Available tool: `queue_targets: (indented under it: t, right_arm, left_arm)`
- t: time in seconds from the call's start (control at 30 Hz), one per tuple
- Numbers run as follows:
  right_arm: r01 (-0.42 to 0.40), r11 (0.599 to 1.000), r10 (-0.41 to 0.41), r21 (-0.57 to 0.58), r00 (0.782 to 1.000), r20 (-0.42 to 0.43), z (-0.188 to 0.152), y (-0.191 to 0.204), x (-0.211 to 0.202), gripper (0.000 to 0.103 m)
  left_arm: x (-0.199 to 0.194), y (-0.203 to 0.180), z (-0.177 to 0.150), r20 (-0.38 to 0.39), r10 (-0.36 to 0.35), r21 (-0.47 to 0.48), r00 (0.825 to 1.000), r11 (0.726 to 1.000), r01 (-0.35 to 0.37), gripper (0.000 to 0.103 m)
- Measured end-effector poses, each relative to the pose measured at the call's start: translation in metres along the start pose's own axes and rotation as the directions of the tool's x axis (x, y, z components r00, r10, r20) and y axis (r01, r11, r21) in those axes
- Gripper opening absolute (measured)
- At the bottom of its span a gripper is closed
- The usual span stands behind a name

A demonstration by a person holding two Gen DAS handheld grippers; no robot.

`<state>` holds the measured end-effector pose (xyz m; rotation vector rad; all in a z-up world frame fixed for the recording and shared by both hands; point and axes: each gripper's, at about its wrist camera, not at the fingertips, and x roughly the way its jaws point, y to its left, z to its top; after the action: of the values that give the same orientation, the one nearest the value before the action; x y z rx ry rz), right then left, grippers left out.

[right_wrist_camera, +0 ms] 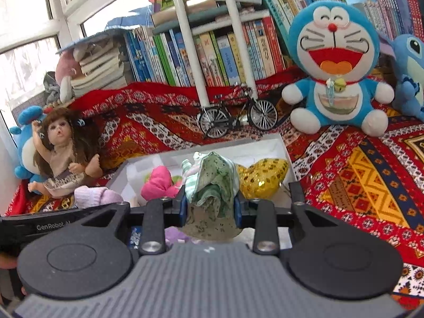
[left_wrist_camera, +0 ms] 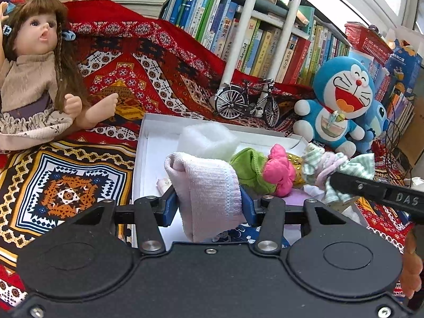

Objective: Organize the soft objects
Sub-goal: 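Open the left tool to drop the sock in the box while the right tool releases the mint cloth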

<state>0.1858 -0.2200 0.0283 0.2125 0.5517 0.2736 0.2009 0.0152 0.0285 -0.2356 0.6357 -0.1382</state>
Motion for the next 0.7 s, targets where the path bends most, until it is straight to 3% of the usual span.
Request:
queue_targets:
  t: [0.7]
  right_arm:
    - [0.001,0.999,0.001,0.05,0.999,-0.043,-0.015,-0.014,0.021,0.037]
  left_arm:
    - [0.018,0.0,-0.006,-0.023,0.025,0.016,0.999,1.0,-0.024,0.047]
